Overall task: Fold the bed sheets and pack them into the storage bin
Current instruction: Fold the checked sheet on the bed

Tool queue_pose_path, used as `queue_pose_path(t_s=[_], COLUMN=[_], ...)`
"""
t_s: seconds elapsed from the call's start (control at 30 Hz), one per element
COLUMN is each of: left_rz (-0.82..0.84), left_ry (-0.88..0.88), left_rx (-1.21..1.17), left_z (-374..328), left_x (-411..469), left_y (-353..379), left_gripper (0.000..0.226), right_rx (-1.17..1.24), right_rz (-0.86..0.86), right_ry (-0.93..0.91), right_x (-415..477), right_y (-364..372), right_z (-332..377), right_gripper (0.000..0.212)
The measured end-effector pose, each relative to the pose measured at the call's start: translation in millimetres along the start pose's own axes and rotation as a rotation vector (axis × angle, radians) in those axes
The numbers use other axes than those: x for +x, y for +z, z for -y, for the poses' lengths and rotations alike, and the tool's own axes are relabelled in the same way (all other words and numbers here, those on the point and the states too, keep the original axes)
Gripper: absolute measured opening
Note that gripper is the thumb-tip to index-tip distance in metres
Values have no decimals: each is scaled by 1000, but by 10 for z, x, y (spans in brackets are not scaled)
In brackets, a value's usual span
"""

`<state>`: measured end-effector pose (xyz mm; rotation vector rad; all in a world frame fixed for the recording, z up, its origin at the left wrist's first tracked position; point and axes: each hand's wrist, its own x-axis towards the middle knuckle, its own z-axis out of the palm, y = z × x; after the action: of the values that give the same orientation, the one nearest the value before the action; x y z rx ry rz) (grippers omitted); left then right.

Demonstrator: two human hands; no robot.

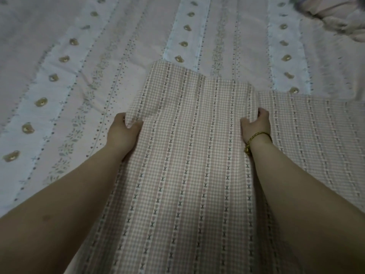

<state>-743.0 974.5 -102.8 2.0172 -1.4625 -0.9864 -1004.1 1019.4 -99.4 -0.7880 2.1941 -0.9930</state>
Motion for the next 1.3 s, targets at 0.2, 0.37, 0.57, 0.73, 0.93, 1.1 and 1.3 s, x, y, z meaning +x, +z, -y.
queue_pose_path(t_s=[0.2,0.37,0.57,0.73,0.93,1.1,1.3], left_rz=[98,209,183,265,399,591,606], left_ry=[237,292,121,-99,-186,-57,-79], left_rx=[379,612,380,90,18,78,9], left_z=[359,791,856,1044,1381,1489,1502], left_x=[-458,-1112,-1308,-1485,-1704,-1592,-1522], left_y=[-109,-175,-472,-883,-1092,-1151,-1230], left_gripper=[67,86,80,49,26,78,77], right_rx=[-460,-881,-873,-851,-854,-994,-1162], right_rz=[12,169,301,278,452,474,408], right_ry=[-107,-264,-316,-176,-220,-184,-179], right_x=[-492,-1167,-1952,-1924,-1715,-1627,-1525], right_y=[75,330,622,575,1322,1955,2228], right_z=[-170,-267,-562,-389,420,756,1020], right_gripper=[69,64,61,69,72,86,109])
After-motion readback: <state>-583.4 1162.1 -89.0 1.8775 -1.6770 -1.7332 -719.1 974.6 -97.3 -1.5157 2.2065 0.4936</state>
